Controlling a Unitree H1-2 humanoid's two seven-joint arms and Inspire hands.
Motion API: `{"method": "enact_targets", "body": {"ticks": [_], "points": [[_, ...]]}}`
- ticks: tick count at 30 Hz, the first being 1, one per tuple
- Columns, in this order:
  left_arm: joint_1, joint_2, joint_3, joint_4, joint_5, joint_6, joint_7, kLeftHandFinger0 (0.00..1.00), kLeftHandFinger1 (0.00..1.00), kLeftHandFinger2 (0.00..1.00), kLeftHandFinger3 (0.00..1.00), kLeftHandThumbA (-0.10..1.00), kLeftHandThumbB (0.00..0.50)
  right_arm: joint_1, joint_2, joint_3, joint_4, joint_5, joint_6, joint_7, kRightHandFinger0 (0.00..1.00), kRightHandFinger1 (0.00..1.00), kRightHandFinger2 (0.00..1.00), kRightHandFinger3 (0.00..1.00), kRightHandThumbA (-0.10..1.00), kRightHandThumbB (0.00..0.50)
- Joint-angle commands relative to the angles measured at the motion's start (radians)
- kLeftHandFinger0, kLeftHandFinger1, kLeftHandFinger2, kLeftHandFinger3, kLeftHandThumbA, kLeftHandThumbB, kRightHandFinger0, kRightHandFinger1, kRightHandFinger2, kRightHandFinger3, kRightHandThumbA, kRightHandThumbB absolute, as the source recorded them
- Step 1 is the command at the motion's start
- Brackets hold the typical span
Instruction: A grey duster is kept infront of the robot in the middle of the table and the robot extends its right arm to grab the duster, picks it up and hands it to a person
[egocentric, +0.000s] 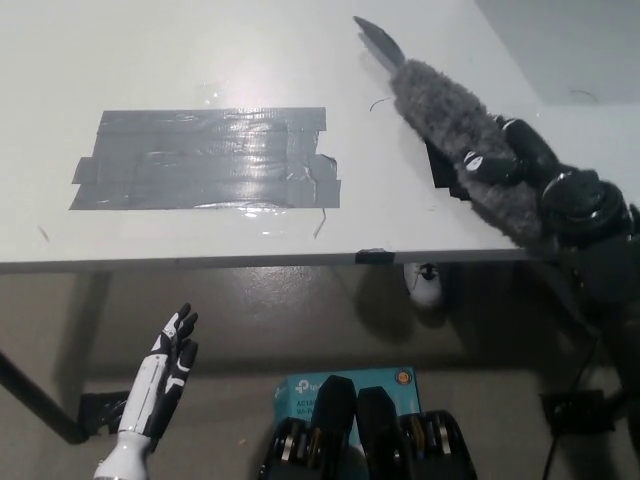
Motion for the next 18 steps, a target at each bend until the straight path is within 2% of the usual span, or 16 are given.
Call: {"method": "enact_targets", "body": {"ticks": [1, 2, 3, 4, 5, 9, 10, 12, 15, 17, 18], "points": [[-0.012, 0.014, -0.003, -0.032, 0.022, -0.013, 0.013, 1.0, 1.0, 1.0, 1.0, 0.98, 0.285, 0.065, 0.091, -0.202, -0.464, 0.602, 0.245, 0.129, 0.01, 0.35, 0.66, 0.75, -0.1, 0.168], [-0.012, 0.014, -0.003, -0.031, 0.022, -0.017, 0.014, 1.0, 1.0, 1.0, 1.0, 0.97, 0.279, 0.076, 0.092, -0.192, -0.484, 0.663, 0.245, 0.107, 0.0, 0.34, 0.69, 0.82, -0.1, 0.151], [-0.012, 0.014, -0.003, -0.029, 0.022, -0.021, 0.015, 1.0, 1.0, 1.0, 1.0, 0.97, 0.278, 0.092, 0.09, -0.176, -0.512, 0.773, 0.245, 0.066, 0.0, 0.34, 0.77, 0.97, -0.1, 0.136], [-0.012, 0.014, -0.003, -0.028, 0.022, -0.022, 0.015, 1.0, 1.0, 1.0, 1.0, 0.97, 0.278, 0.098, 0.088, -0.17, -0.521, 0.818, 0.245, 0.05, 0.0, 0.34, 0.77, 0.97, -0.1, 0.136], [-0.014, 0.015, -0.002, -0.031, 0.021, -0.017, 0.013, 1.0, 1.0, 1.0, 1.0, 0.97, 0.284, 0.116, 0.095, -0.177, -0.555, 0.88, 0.245, 0.036, 0.0, 0.37, 0.86, 1.0, -0.1, 0.14], [-0.018, 0.015, -0.002, -0.031, 0.02, -0.012, 0.012, 1.0, 1.0, 1.0, 1.0, 0.97, 0.286, 0.148, 0.106, -0.186, -0.617, 1.005, 0.245, -0.025, 0.0, 0.43, 0.9, 1.0, -0.1, 0.146], [-0.02, 0.017, -0.001, -0.028, 0.018, -0.018, 0.012, 1.0, 1.0, 1.0, 1.0, 0.97, 0.277, 0.16, 0.116, -0.188, -0.645, 1.061, 0.245, -0.053, 0.0, 0.43, 0.9, 1.0, -0.1, 0.128], [-0.021, 0.02, 0.0, -0.027, 0.016, -0.022, 0.011, 1.0, 1.0, 1.0, 1.0, 0.97, 0.277, 0.174, 0.13, -0.192, -0.677, 1.106, 0.245, -0.073, 0.0, 0.44, 0.9, 1.0, -0.1, 0.125], [-0.019, 0.02, 0.0, -0.04, 0.016, 0.0, 0.005, 1.0, 1.0, 1.0, 1.0, 0.98, 0.284, 0.21, 0.181, -0.221, -0.737, 1.188, 0.245, -0.124, 0.0, 0.41, 0.83, 1.0, -0.1, 0.153], [-0.024, 0.02, -0.001, -0.027, 0.024, -0.02, 0.014, 1.0, 1.0, 1.0, 1.0, 0.99, 0.271, 0.242, 0.21, -0.23, -0.774, 1.245, 0.245, -0.131, 0.0, 0.38, 0.82, 1.0, -0.1, 0.164], [-0.025, 0.02, -0.001, -0.02, 0.026, -0.026, 0.017, 1.0, 1.0, 1.0, 1.0, 0.99, 0.272, 0.262, 0.222, -0.23, -0.79, 1.271, 0.245, -0.12, 0.0, 0.38, 0.83, 1.0, -0.1, 0.152]]}}
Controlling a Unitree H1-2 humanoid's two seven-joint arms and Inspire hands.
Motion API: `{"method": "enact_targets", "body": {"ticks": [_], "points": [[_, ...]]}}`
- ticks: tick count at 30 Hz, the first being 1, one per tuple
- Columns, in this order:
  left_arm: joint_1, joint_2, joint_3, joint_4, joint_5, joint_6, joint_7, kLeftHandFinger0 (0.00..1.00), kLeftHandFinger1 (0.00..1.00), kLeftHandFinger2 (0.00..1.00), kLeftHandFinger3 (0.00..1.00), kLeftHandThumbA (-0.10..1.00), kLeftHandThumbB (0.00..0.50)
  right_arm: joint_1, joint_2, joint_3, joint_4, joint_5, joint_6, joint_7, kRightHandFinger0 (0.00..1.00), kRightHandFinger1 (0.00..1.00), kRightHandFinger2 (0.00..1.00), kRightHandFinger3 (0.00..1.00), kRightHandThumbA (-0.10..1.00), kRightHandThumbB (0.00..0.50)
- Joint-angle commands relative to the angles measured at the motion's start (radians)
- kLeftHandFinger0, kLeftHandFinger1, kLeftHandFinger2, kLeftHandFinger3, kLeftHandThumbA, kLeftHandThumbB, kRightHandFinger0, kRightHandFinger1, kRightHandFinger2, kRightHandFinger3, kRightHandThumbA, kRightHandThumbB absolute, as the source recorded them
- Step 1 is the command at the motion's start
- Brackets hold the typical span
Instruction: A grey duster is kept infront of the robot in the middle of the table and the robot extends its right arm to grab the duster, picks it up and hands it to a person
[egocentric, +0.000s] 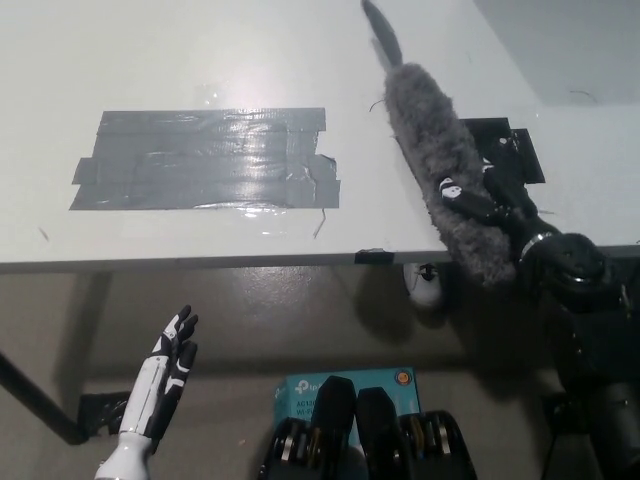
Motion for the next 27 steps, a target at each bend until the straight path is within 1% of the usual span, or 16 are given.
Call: {"method": "enact_targets", "body": {"ticks": [1, 2, 4, 6, 8, 9, 12, 14, 17, 19, 22, 23, 27], "points": [[-0.025, 0.023, -0.001, -0.024, 0.026, -0.032, 0.017, 1.0, 1.0, 1.0, 1.0, 0.99, 0.273, 0.068, 0.142, -0.155, -0.513, 0.95, 0.162, -0.119, 0.0, 0.38, 0.83, 1.0, -0.1, 0.152], [-0.024, 0.023, -0.002, -0.03, 0.026, -0.023, 0.014, 1.0, 1.0, 1.0, 1.0, 0.99, 0.275, 0.083, 0.152, -0.153, -0.529, 0.967, 0.162, -0.126, 0.0, 0.39, 0.83, 1.0, -0.1, 0.137], [-0.021, 0.025, -0.002, -0.037, 0.027, -0.015, 0.011, 1.0, 1.0, 1.0, 1.0, 0.99, 0.269, 0.104, 0.169, -0.151, -0.554, 0.981, 0.162, -0.148, 0.0, 0.38, 0.81, 1.0, -0.1, 0.122], [-0.02, 0.026, -0.002, -0.037, 0.028, -0.014, 0.011, 1.0, 1.0, 1.0, 1.0, 0.99, 0.269, 0.12, 0.183, -0.147, -0.58, 0.991, 0.162, -0.18, 0.0, 0.36, 0.78, 1.0, -0.1, 0.124], [-0.02, 0.026, -0.002, -0.034, 0.024, -0.017, 0.01, 1.0, 1.0, 1.0, 1.0, 0.99, 0.27, 0.146, 0.197, -0.131, -0.622, 1.021, 0.162, -0.231, 0.0, 0.36, 0.78, 1.0, -0.1, 0.113], [-0.02, 0.025, -0.002, -0.035, 0.023, -0.014, 0.009, 1.0, 1.0, 1.0, 1.0, 0.99, 0.271, 0.155, 0.2, -0.124, -0.636, 1.031, 0.162, -0.241, 0.0, 0.36, 0.78, 1.0, -0.1, 0.098], [-0.022, 0.024, -0.001, -0.028, 0.023, -0.022, 0.012, 1.0, 1.0, 1.0, 1.0, 0.98, 0.271, 0.184, 0.204, -0.101, -0.673, 1.055, 0.162, -0.252, 0.0, 0.36, 0.79, 1.0, -0.1, 0.088], [-0.021, 0.023, -0.001, -0.033, 0.021, -0.012, 0.011, 1.0, 1.0, 1.0, 1.0, 0.97, 0.268, 0.216, 0.204, -0.073, -0.716, 1.071, 0.162, -0.264, 0.0, 0.37, 0.79, 1.0, -0.1, 0.104], [-0.025, 0.026, 0.0, -0.026, 0.019, -0.02, 0.011, 1.0, 1.0, 1.0, 1.0, 0.96, 0.265, 0.245, 0.192, -0.041, -0.75, 1.075, 0.162, -0.268, 0.0, 0.36, 0.77, 1.0, -0.1, 0.088], [-0.027, 0.027, 0.0, -0.024, 0.021, -0.022, 0.012, 1.0, 1.0, 1.0, 1.0, 0.96, 0.263, 0.257, 0.189, -0.034, -0.762, 1.089, 0.162, -0.273, 0.0, 0.36, 0.77, 1.0, -0.1, 0.093], [-0.028, 0.027, 0.0, -0.023, 0.024, -0.019, 0.014, 1.0, 1.0, 1.0, 1.0, 0.95, 0.256, 0.274, 0.19, -0.026, -0.775, 1.106, 0.162, -0.281, 0.0, 0.36, 0.76, 1.0, -0.1, 0.086], [-0.027, 0.026, 0.0, -0.024, 0.022, -0.017, 0.013, 1.0, 1.0, 1.0, 1.0, 0.95, 0.256, 0.279, 0.186, -0.02, -0.778, 1.119, 0.162, -0.28, 0.0, 0.36, 0.76, 1.0, -0.1, 0.078], [-0.027, 0.027, 0.001, -0.026, 0.026, -0.011, 0.015, 1.0, 1.0, 1.0, 1.0, 0.94, 0.251, 0.294, 0.178, -0.002, -0.797, 1.156, 0.162, -0.309, 0.0, 0.39, 0.79, 1.0, -0.1, 0.078]]}}
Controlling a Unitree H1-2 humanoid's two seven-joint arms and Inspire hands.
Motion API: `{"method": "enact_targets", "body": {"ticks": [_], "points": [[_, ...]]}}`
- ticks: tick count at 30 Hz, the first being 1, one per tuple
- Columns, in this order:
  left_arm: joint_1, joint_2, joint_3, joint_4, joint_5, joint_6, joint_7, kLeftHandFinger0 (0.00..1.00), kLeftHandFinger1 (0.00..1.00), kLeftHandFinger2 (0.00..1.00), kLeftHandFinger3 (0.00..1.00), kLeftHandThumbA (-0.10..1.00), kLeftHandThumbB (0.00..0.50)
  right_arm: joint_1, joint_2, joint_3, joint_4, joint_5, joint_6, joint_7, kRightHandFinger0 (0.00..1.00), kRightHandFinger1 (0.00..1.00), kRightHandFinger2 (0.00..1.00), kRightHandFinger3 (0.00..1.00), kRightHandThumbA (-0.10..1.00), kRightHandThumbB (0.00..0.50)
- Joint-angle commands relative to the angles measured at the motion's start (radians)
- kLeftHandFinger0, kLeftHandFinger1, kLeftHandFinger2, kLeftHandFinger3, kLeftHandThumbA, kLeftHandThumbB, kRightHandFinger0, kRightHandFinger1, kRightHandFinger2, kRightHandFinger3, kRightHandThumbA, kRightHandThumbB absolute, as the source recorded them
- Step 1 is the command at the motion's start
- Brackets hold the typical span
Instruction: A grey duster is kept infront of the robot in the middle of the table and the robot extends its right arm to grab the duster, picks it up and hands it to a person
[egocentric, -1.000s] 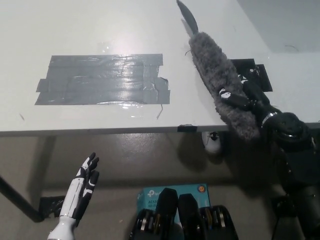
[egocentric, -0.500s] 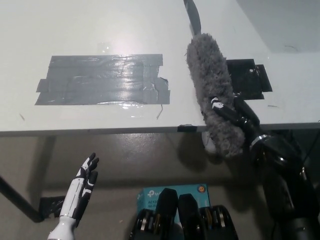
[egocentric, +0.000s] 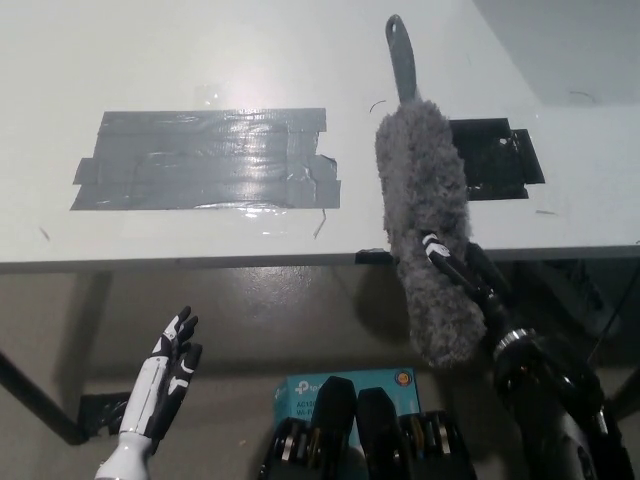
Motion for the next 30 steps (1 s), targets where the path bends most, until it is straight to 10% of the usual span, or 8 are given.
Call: {"method": "enact_targets", "body": {"ticks": [1, 30], "points": [[-0.027, 0.027, 0.001, -0.029, 0.025, -0.021, 0.014, 1.0, 1.0, 1.0, 1.0, 0.94, 0.255, -0.022, 0.033, 0.026, -0.407, 0.664, 0.065, -0.193, 0.0, 0.4, 0.8, 1.0, -0.1, 0.08], [-0.027, 0.03, 0.0, -0.03, 0.034, -0.027, 0.018, 1.0, 1.0, 1.0, 1.0, 0.94, 0.239, -0.016, 0.02, 0.107, -0.415, 0.767, 0.065, -0.312, 0.0, 0.43, 0.83, 1.0, -0.1, 0.076]]}}
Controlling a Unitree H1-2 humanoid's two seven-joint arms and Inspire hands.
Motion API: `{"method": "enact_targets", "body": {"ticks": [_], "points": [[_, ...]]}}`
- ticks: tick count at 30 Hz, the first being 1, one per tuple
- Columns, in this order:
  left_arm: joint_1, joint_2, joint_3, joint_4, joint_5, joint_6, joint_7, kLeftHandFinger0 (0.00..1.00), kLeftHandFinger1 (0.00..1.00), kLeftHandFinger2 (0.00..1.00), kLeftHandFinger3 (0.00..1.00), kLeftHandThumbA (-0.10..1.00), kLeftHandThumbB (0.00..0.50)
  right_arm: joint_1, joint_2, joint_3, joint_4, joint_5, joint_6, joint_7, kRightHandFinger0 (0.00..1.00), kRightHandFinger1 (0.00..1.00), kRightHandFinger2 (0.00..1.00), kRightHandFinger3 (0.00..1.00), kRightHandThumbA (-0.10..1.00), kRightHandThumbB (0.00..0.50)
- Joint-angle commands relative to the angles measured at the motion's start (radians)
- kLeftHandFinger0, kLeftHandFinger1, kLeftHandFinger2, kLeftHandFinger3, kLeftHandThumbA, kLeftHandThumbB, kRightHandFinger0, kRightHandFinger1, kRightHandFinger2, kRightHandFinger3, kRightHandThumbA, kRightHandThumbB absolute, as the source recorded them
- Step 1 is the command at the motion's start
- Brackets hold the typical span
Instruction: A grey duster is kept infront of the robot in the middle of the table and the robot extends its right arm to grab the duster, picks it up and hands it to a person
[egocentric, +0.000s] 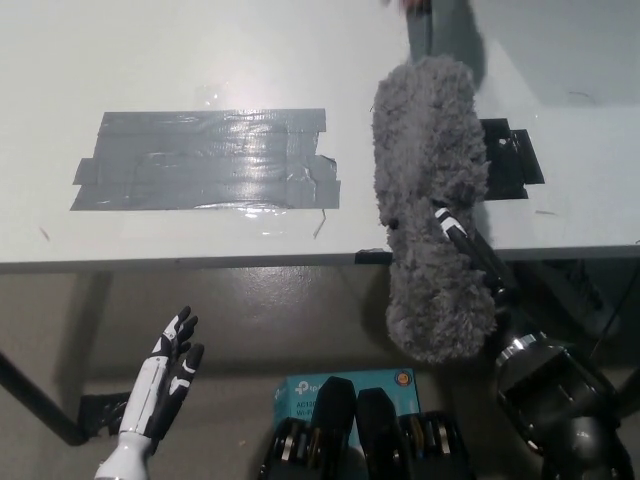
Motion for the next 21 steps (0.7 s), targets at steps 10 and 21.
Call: {"method": "enact_targets", "body": {"ticks": [10, 21], "points": [[-0.029, 0.027, 0.001, -0.041, 0.028, -0.016, 0.013, 1.0, 1.0, 1.0, 1.0, 0.92, 0.232, -0.067, 0.01, 0.06, -0.102, 0.293, 0.012, -0.122, 0.0, 0.41, 0.8, 1.0, -0.1, 0.078], [-0.036, 0.029, 0.001, -0.03, 0.031, -0.025, 0.017, 1.0, 1.0, 1.0, 1.0, 0.92, 0.234, -0.059, -0.063, 0.13, -0.096, 0.228, 0.012, 0.04, 0.96, 1.0, 1.0, 1.0, 0.6, 0.231]]}}
